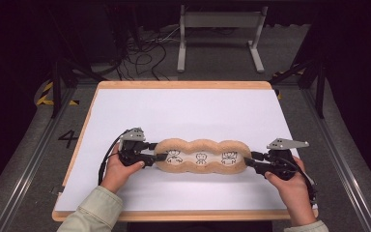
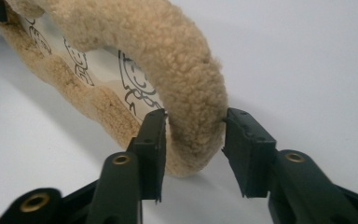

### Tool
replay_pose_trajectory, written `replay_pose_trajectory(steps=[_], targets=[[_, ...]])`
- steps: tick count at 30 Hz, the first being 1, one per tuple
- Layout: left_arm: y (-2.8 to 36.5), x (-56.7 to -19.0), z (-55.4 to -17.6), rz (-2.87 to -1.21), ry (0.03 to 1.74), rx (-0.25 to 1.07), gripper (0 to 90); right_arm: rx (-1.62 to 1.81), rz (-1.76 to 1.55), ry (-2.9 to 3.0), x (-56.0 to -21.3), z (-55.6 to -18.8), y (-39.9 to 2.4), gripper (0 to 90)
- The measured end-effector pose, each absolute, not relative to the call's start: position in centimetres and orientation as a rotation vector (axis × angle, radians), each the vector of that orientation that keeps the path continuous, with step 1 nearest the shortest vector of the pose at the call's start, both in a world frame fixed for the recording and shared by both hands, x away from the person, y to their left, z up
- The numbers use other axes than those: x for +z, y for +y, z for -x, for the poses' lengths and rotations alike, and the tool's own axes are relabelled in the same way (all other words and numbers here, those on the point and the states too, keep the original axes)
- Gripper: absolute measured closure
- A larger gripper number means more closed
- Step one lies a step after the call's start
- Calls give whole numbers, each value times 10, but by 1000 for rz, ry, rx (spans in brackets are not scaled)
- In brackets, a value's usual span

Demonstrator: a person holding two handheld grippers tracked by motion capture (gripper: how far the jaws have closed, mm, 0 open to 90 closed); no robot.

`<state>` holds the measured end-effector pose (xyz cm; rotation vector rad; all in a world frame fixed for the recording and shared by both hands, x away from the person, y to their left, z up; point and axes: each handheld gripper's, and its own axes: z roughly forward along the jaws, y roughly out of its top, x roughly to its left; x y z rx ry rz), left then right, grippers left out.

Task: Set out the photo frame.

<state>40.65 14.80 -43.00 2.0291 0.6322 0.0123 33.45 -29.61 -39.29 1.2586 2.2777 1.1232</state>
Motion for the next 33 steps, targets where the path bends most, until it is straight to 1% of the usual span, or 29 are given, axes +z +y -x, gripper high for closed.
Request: replay_pose_trajectory(steps=[1, 3, 5, 7, 9, 11, 21, 24, 33], targets=[[148, -430, -407, -2029, 632, 12, 440, 1123, -1259, 2278, -393, -334, -296, 568], [151, -429, -405, -2028, 645, 3, 432, 1115, -1249, 2267, -389, -334, -297, 513], [152, -426, -401, -2031, 652, 12, 406, 1123, -1244, 2264, -387, -335, -298, 475], [153, -425, -398, -2032, 652, 18, 394, 1127, -1241, 2265, -386, -335, -298, 465], [154, -421, -393, -2033, 657, 41, 382, 1138, -1232, 2269, -385, -335, -299, 433], [157, -418, -387, -2006, 675, 53, 358, 1155, -1221, 2273, -385, -335, -299, 420], [169, -413, -376, -1965, 729, 63, 355, 1174, -1134, 2294, -375, -337, -293, 357], [174, -412, -373, -1928, 765, 38, 348, 1180, -1113, 2299, -371, -337, -292, 337], [194, -410, -358, -1880, 828, 56, 319, 1207, -1109, 2286, -365, -339, -301, 312]])
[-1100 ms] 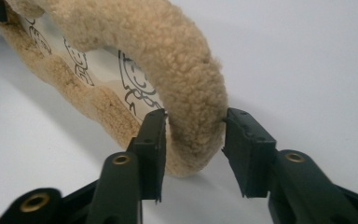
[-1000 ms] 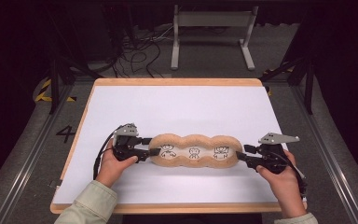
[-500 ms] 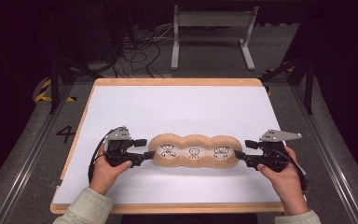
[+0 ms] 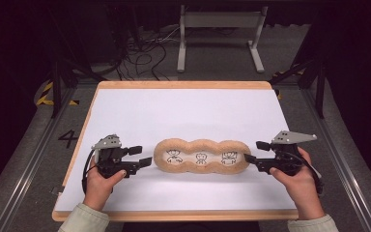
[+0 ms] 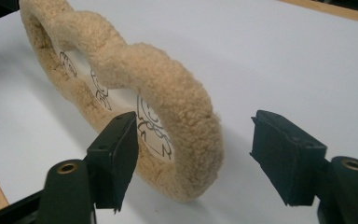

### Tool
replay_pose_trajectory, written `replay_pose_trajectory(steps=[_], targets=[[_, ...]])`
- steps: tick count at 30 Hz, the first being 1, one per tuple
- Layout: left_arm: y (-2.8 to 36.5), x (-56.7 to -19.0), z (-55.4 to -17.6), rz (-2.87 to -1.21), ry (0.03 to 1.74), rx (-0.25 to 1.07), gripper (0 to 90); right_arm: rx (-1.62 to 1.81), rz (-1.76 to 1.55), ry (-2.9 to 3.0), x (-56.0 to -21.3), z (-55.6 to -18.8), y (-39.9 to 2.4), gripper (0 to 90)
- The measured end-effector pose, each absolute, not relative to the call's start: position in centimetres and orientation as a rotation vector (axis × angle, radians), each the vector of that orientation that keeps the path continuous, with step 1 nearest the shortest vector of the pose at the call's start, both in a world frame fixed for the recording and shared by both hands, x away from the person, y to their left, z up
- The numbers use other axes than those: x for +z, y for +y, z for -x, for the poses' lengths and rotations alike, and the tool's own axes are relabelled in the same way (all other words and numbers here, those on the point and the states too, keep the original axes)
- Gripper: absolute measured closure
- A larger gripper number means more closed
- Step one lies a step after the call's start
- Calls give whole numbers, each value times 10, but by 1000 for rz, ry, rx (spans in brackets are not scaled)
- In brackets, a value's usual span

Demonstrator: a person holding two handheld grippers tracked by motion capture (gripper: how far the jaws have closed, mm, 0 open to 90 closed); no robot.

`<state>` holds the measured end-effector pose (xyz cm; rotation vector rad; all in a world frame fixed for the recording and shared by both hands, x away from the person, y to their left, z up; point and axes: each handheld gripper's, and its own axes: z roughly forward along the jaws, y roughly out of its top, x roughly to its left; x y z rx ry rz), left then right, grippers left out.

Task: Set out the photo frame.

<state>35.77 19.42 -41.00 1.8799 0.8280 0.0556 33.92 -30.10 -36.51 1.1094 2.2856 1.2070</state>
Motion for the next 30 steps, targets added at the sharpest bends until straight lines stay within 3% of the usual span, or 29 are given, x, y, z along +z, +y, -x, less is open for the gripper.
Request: replay_pose_trajectory(steps=[16, 30], targets=[[228, -417, -351, -1856, 904, 184, 266, 1256, -1094, 2258, -357, -340, -327, 229], [243, -439, -352, -1899, 959, 251, 274, 1223, -1151, 2249, -377, -339, -356, 205]])
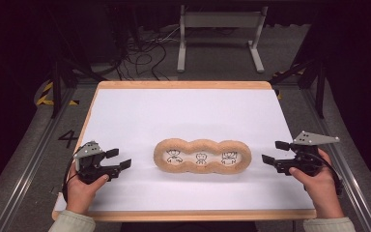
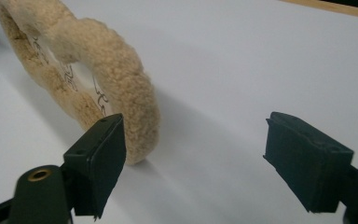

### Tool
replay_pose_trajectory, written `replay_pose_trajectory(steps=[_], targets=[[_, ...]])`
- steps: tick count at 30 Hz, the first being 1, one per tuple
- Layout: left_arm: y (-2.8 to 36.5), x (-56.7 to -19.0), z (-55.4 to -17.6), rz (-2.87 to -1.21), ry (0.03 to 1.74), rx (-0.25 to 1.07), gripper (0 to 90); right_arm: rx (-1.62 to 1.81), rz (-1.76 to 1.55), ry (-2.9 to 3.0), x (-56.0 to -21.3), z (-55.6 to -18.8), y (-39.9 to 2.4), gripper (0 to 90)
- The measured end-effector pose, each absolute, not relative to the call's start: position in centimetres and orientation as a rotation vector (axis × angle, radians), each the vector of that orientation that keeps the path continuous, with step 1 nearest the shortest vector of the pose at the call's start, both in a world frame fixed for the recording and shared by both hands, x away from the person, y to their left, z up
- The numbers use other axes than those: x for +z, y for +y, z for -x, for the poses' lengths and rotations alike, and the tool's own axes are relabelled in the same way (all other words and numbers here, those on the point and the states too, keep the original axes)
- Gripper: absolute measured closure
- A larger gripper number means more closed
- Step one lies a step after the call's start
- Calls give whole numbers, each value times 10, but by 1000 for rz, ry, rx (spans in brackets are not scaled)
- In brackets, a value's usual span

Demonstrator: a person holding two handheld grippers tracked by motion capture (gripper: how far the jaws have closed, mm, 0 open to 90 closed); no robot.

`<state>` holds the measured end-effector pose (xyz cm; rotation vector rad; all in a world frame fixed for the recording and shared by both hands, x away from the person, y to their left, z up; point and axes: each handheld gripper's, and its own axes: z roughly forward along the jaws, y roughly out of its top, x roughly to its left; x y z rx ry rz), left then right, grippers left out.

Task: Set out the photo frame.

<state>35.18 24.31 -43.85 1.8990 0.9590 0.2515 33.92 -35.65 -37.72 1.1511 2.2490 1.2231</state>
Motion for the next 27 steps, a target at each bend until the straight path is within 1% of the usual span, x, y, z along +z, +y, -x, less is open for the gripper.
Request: replay_pose_trajectory(steps=[1, 3, 4, 6, 16, 19, 22, 27], targets=[[245, -441, -352, -1903, 957, 271, 278, 1221, -1159, 2248, -379, -339, -358, 205], [247, -444, -352, -1906, 974, 270, 288, 1213, -1170, 2230, -383, -339, -361, 211], [248, -446, -352, -1898, 979, 281, 306, 1216, -1177, 2208, -387, -339, -363, 217], [250, -450, -353, -1900, 975, 268, 313, 1219, -1182, 2199, -389, -338, -364, 219], [249, -461, -355, -1923, 997, 271, 303, 1181, -1217, 2231, -417, -341, -369, 220], [247, -463, -357, -1940, 987, 295, 289, 1173, -1223, 2235, -425, -343, -370, 219], [247, -466, -357, -1950, 1005, 284, 281, 1183, -1224, 2236, -432, -343, -371, 214], [249, -467, -357, -1917, 1012, 282, 286, 1170, -1208, 2248, -442, -340, -369, 204]])
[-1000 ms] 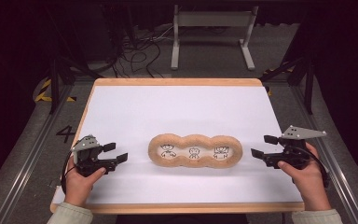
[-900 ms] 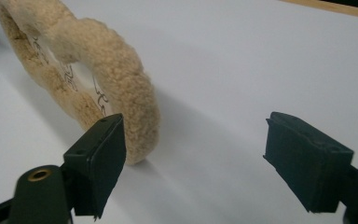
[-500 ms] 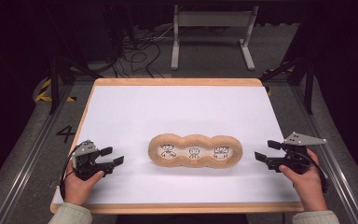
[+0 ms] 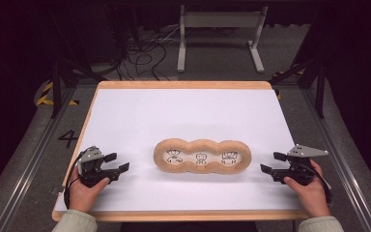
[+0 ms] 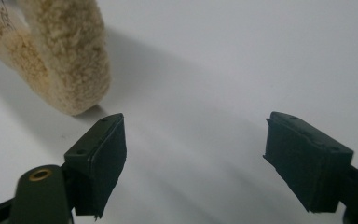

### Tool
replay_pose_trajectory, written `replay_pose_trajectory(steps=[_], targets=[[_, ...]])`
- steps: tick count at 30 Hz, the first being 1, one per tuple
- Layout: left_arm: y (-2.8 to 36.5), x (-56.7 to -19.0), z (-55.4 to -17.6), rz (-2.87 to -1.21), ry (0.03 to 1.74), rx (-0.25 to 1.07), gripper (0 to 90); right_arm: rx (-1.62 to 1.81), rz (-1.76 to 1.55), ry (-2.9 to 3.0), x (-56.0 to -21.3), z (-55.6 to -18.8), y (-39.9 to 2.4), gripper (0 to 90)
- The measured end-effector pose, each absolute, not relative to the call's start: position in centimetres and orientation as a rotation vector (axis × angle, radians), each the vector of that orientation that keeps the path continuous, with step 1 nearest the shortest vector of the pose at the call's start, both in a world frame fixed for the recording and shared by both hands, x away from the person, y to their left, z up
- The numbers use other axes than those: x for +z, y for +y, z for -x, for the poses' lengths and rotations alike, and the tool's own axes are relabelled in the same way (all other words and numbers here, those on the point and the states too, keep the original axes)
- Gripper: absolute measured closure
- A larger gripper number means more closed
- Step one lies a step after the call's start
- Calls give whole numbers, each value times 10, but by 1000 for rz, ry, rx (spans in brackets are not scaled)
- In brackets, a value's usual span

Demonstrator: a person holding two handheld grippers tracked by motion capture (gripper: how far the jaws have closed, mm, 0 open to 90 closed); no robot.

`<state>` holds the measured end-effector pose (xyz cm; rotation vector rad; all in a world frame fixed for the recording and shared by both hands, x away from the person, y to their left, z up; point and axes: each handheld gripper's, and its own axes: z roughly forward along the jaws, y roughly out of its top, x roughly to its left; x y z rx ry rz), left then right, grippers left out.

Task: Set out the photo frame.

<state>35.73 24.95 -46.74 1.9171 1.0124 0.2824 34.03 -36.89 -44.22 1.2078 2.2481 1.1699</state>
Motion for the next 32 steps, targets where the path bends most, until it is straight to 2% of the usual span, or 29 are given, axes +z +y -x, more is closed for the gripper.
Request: replay_pose_trajectory(steps=[21, 32], targets=[[245, -468, -359, -1960, 1016, 292, 278, 959, -1128, 2336, -459, -333, -352, 111], [246, -468, -359, -1958, 1023, 287, 277, 964, -1131, 2334, -459, -333, -352, 111]])
